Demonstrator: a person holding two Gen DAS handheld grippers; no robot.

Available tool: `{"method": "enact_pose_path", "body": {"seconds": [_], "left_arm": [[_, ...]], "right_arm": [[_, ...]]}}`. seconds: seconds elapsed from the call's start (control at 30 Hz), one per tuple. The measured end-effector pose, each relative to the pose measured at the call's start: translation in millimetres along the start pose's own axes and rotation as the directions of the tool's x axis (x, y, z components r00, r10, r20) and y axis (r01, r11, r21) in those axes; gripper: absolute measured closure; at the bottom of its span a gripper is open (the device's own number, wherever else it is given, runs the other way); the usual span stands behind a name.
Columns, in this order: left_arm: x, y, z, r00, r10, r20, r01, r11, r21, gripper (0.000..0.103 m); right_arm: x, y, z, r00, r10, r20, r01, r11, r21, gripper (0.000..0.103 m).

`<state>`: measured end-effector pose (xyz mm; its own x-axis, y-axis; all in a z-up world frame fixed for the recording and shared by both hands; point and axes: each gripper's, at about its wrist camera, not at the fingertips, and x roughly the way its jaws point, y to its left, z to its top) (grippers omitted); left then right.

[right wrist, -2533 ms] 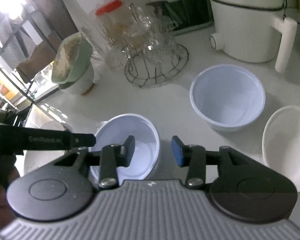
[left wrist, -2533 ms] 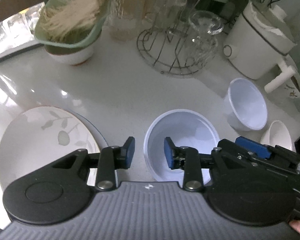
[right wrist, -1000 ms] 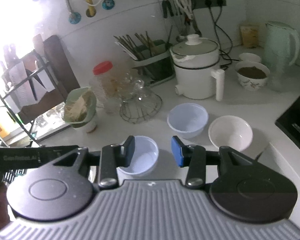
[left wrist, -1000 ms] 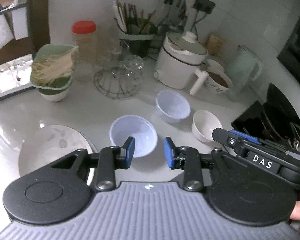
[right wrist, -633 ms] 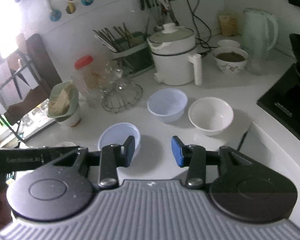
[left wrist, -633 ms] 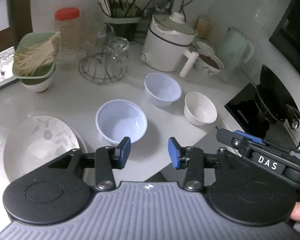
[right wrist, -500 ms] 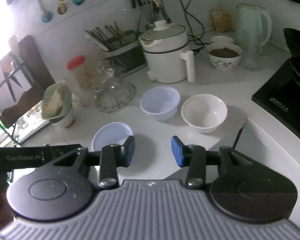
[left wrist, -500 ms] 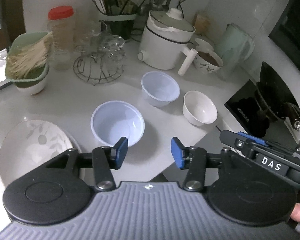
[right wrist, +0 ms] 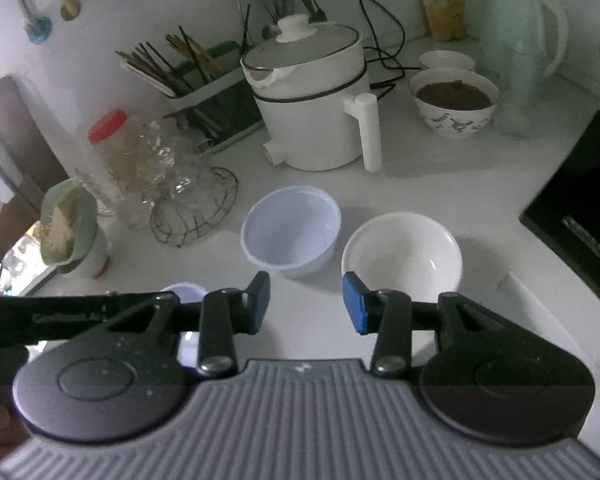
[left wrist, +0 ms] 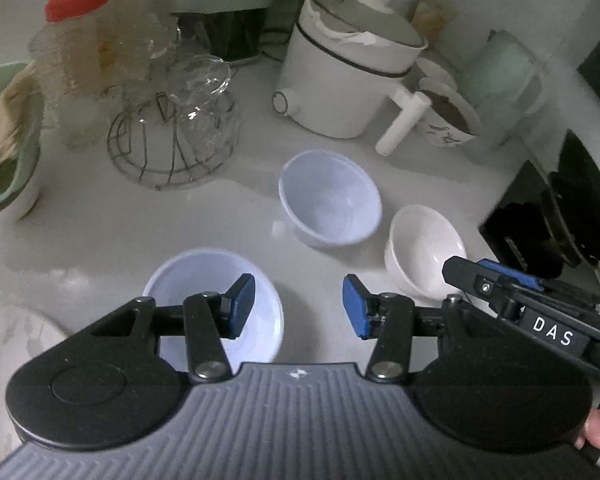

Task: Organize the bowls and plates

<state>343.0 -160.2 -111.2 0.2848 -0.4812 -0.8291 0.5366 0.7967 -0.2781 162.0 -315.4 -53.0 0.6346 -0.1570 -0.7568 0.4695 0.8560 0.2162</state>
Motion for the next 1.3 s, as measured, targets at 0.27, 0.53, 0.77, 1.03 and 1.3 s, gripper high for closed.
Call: {"method": "enact_pose_path", "body": {"seconds": [0.27, 0.53, 0.77, 1.03, 1.3], "left_arm": [[57, 5, 42, 0.997, 0.025, -0.070, -0.025, 1.000, -0.001, 0.048], [98, 9, 77, 0.993, 0.036, -0.112, -0.034, 0.999, 0.022, 0.049], [128, 5, 88, 0.986, 0.032, -0.166, -0.026, 0.999, 0.039, 0.050], [147, 3, 91, 0.979, 0.027, -0.200, -0.019, 0.999, 0.043, 0.058], [161, 14, 87, 0.972, -0.024, -0.235, 0.018, 0.999, -0.027, 0.087]], "right_arm": [[57, -15, 37, 0.998, -0.004, -0.070, 0.004, 1.000, -0.011, 0.060], [97, -22, 51, 0.990, 0.011, -0.141, -0.009, 1.000, 0.010, 0.060], [125, -25, 60, 0.986, -0.003, -0.166, 0.003, 1.000, 0.002, 0.062], [151, -25, 67, 0.981, -0.028, -0.193, 0.026, 1.000, -0.012, 0.071], [175, -26, 66, 0.970, -0.041, -0.241, 0.044, 0.999, 0.005, 0.089]]}}
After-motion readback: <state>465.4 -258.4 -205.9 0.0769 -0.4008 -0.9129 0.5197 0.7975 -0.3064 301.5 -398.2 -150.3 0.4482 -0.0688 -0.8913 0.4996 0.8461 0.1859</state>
